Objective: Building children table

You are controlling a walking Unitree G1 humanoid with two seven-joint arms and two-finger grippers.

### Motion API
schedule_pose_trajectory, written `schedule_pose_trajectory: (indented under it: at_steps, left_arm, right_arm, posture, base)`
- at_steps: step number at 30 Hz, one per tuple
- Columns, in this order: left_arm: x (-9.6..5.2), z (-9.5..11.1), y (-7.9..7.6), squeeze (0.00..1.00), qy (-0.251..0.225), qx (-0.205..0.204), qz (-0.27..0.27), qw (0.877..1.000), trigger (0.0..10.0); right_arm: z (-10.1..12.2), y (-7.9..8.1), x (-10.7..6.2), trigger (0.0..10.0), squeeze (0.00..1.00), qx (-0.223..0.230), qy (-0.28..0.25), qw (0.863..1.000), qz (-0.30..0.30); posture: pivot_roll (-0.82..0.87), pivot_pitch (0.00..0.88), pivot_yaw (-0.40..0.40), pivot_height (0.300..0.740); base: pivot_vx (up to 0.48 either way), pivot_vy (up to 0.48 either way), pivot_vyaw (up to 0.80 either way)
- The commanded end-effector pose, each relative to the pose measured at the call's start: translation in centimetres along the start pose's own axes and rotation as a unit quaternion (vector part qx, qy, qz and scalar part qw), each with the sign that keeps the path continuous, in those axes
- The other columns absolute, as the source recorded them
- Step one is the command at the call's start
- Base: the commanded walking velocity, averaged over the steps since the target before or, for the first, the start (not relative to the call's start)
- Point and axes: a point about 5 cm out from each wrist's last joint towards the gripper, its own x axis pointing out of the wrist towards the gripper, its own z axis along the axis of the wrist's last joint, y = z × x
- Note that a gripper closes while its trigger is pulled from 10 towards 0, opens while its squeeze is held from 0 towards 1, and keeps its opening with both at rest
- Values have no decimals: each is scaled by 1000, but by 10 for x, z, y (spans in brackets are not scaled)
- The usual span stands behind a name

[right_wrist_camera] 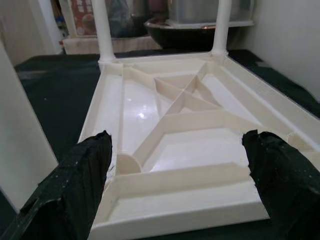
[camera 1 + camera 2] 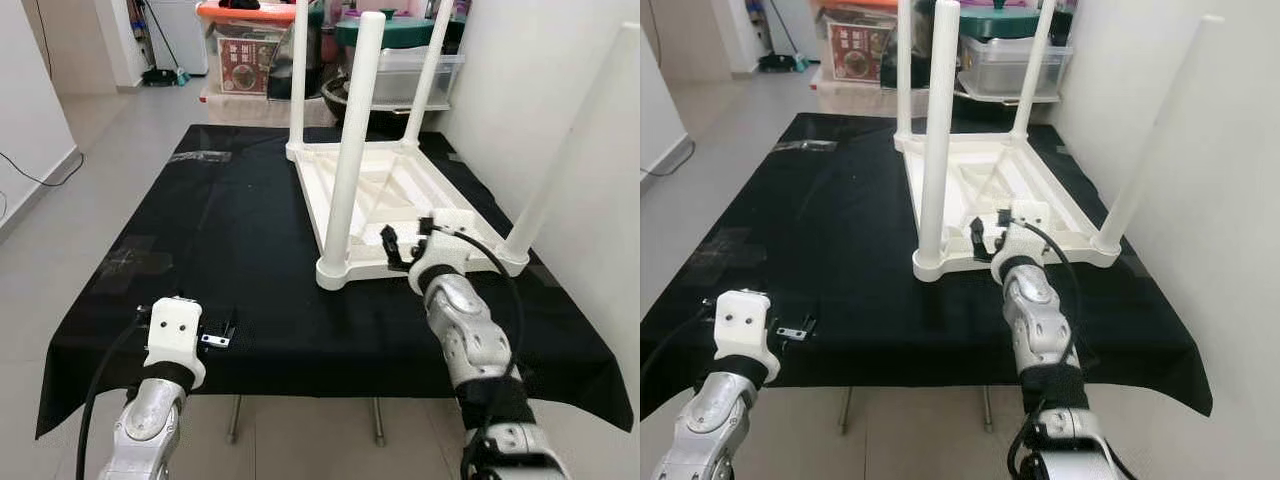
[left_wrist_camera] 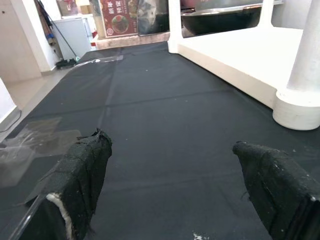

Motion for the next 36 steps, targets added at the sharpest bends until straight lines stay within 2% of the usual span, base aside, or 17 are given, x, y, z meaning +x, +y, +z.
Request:
schedule_pose_trajectory:
  at_steps: [1, 12, 15, 17, 18, 19, 20, 21, 22, 23, 24, 25, 27, 29, 31, 35, 36]
  left_arm:
    - [0, -3, -2, 0, 7, -2, 1, 1000, 10000]
    - [-2, -2, 1, 0, 5, -3, 11, 1000, 10000]
    - [-2, -2, 1, 0, 4, -3, 11, 1000, 10000]
    - [-2, -2, 1, 0, 4, -3, 11, 1000, 10000]
    - [-1, -2, 1, 0, 4, -3, 10, 1000, 10000]
    - [-1, -2, 1, 0, 4, -3, 10, 1000, 10000]
    - [1, -2, 0, 0, 3, -2, 6, 1000, 10000]
    - [1, -2, 0, 0, 3, -2, 6, 1000, 10000]
    - [3, -2, -1, 0, 3, -2, 3, 1000, 10000]
    - [3, -2, -1, 0, 3, -2, 3, 1000, 10000]
    - [6, -1, -2, 0, 0, -2, 1, 1000, 10000]
    - [8, 0, -2, 0, -1, -2, 1, 1000, 10000]
    - [8, 0, -2, 0, -1, -2, 1, 1000, 10000]
    - [9, 0, -2, 0, -3, -3, 5, 1000, 10000]
    - [6, -3, 0, 0, 1, -2, 7, 1000, 10000]
    - [5, -5, 1, 0, 4, -2, 10, 1000, 10000]
    - [5, -6, 2, 0, 5, -3, 13, 1000, 10000]
  right_arm:
    - [-2, -1, 1, 10000, 0, -6, 0, 1000, -7]
    - [11, 11, 28, 10000, 0, -26, 14, 999, -36]
    - [16, 53, 29, 10000, 0, -13, 13, 999, 30]
    - [16, 53, 29, 10000, 0, -13, 13, 999, 30]
    - [16, 77, 26, 10000, 0, -14, 13, 998, 68]
    - [16, 77, 26, 10000, 0, -14, 13, 998, 68]
    - [17, 115, 18, 10000, 0, -14, 16, 992, 123]
    - [17, 115, 18, 10000, 0, -14, 16, 992, 123]
    - [20, 155, 7, 10000, 0, -14, 15, 984, 180]
    - [20, 155, 7, 10000, 0, -14, 15, 984, 180]
    - [32, 203, -12, 10000, 0, -7, -6, 966, 258]
    - [41, 232, -27, 10000, 0, -2, -22, 951, 308]
    - [41, 232, -27, 10000, 0, -2, -22, 951, 308]
    - [55, 266, -52, 10000, 0, 25, -46, 920, 388]
    - [58, 272, -61, 10000, 0, 45, -62, 900, 429]
    - [49, 259, -54, 10000, 0, 54, -57, 900, 430]
    - [37, 238, -44, 10000, 0, 54, -49, 906, 417]
  posture:
    - [157, 0, -110, 740]
    - [197, 0, -139, 740]
    - [195, 0, -137, 740]
    - [195, 0, -137, 740]
    - [186, 0, -130, 740]
    - [186, 0, -130, 740]
    - [180, 0, -126, 740]
    - [180, 0, -126, 740]
    - [187, 0, -131, 740]
    - [187, 0, -131, 740]
    - [199, 0, -139, 740]
    - [199, 0, -139, 740]
    - [199, 0, -139, 740]
    - [208, 0, -152, 740]
    - [207, 0, -153, 740]
    - [205, 0, -152, 740]
    - [195, 0, -144, 740]
  base:
    - [0, 0, 0]
    - [0, 0, 0]
    - [0, 0, 0]
    - [0, 0, 0]
    - [0, 0, 0]
    - [0, 0, 0]
    - [0, 0, 0]
    - [0, 0, 0]
    - [0, 0, 0]
    - [0, 0, 0]
    - [0, 0, 0]
    - [0, 0, 0]
    - [0, 0, 0]
    - [0, 0, 0]
    - [0, 0, 0]
    - [0, 0, 0]
    - [0, 0, 0]
